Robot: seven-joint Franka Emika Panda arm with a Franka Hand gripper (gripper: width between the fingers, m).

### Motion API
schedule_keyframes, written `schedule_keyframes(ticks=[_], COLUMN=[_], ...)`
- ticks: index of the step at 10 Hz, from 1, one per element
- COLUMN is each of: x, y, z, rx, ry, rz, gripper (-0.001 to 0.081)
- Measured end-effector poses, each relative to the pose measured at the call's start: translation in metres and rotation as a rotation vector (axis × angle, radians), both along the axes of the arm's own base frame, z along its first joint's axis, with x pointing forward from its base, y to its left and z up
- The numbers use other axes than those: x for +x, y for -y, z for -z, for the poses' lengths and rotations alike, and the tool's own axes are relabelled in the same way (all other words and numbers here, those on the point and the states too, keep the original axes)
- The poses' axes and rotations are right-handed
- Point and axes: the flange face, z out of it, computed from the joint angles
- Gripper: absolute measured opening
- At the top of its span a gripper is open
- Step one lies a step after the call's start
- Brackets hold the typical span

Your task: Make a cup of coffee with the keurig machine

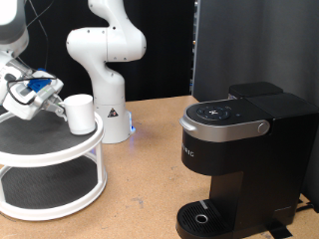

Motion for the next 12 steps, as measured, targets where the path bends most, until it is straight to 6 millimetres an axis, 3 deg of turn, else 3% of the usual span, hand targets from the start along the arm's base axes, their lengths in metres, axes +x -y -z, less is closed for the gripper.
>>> schedule_keyframes(ticks=[5,8,12], x=[0.009,0.015,0.055], y=[0.004,-0.002,-0.043], z=[-0.060,-0.054,-0.042], rx=[0.101,0.105,0.092], ry=[-0.063,-0.040,0.021], rz=[-0.008,0.033,0.107], gripper=[0.0069,0.0069,0.0069])
